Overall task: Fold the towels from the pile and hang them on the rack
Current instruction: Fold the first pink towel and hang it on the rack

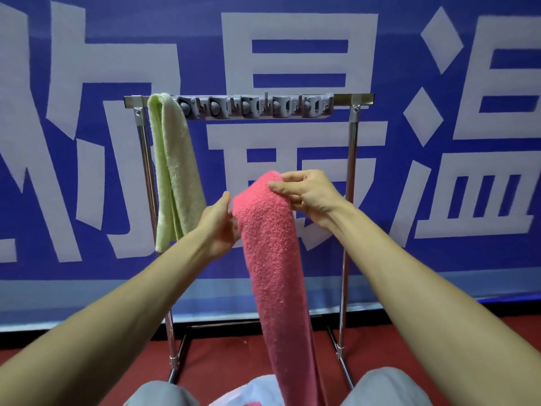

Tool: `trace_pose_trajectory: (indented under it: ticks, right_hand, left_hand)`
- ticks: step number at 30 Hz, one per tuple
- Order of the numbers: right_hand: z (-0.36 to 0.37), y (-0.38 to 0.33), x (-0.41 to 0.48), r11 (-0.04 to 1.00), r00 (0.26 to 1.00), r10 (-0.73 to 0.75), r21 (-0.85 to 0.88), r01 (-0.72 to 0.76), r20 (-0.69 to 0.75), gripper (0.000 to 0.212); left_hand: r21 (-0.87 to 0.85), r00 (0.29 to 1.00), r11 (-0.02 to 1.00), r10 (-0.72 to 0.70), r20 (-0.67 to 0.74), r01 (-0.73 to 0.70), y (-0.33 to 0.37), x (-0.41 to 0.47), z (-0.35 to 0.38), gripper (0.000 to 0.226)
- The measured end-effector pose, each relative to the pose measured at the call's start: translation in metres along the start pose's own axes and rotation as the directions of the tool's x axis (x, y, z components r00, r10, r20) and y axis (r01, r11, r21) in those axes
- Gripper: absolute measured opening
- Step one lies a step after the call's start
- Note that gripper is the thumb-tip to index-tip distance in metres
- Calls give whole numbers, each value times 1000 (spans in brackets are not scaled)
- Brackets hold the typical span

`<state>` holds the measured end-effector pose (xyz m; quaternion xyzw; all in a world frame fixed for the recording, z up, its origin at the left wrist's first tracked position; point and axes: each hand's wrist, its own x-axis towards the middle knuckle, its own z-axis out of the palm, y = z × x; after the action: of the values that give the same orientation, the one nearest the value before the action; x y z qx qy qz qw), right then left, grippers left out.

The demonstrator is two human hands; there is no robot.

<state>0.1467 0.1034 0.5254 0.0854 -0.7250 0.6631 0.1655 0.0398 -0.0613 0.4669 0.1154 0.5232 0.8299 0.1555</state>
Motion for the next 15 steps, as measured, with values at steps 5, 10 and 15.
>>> trace_pose_trajectory:
  ticks: [5,10,15]
  right_hand:
    - [1,0,2,998,996,46,-40,-49,-80,30]
    - [-5,3,1,987,976,145,94,-132,-162,26]
    - [-11,11,6,954,925,236,251,-163,-297,29]
  left_hand:
    - [134,994,986,88,61,-96,-27,-33,9,47]
    - [197,966,948,230,115,-249,-37,-53,21,52]
    - [316,963,914,207,173,-253,-38,-56,23,61]
